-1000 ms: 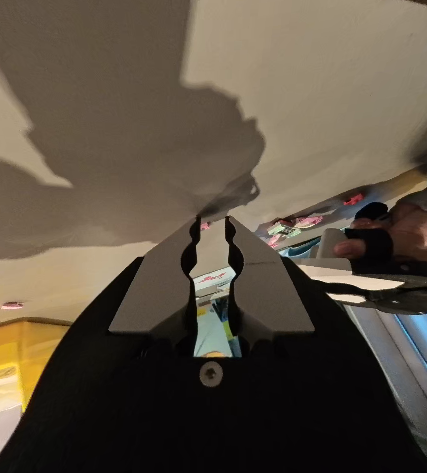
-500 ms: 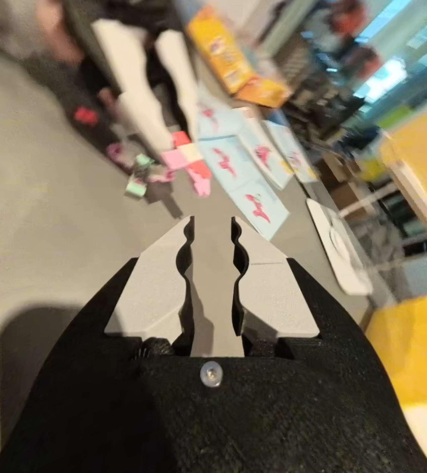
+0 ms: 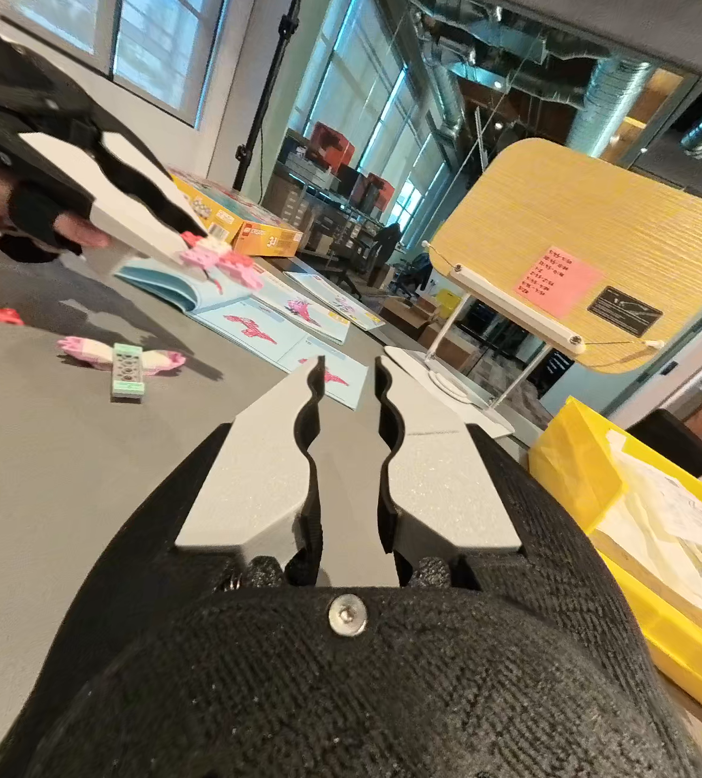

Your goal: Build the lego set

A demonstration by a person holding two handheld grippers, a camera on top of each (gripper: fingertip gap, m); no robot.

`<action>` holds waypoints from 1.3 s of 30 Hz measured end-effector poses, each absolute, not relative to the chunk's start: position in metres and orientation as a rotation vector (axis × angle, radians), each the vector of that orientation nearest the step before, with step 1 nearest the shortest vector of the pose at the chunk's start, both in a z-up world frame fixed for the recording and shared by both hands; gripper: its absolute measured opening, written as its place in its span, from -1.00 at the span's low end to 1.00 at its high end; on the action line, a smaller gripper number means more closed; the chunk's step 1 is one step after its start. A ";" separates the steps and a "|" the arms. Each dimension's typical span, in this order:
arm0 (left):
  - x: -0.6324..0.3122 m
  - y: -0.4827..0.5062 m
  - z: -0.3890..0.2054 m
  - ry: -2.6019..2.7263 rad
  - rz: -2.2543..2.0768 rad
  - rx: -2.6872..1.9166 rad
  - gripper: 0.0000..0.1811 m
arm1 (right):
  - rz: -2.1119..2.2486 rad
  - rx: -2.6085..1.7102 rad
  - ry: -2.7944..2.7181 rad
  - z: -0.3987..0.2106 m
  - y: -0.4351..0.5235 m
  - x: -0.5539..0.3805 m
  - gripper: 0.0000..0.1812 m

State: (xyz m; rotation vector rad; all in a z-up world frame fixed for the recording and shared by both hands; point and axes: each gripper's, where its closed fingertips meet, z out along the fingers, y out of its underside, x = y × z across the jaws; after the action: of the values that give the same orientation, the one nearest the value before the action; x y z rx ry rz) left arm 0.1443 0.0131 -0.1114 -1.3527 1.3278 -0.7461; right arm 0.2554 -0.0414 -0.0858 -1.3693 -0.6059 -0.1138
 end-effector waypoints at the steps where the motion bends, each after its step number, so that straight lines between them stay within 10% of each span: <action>1: 0.142 0.017 -0.109 1.300 -0.769 -1.363 -0.82 | -0.110 -1.379 -0.595 -0.086 -0.041 0.257 -0.76; 13: 0.142 0.019 -0.106 1.226 -0.908 -1.389 -0.82 | 0.590 -1.883 -0.740 -0.153 -0.074 0.230 -0.79; 39: 0.143 0.017 -0.108 1.263 -0.812 -1.328 -0.82 | 0.472 -2.082 -0.944 -0.193 -0.074 0.215 -0.95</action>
State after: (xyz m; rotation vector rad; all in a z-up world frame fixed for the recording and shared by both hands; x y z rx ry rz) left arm 0.1434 0.0171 -0.1079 -1.3283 1.2628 -0.8120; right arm 0.2146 -0.0738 -0.1932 -2.0818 -0.9440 0.4723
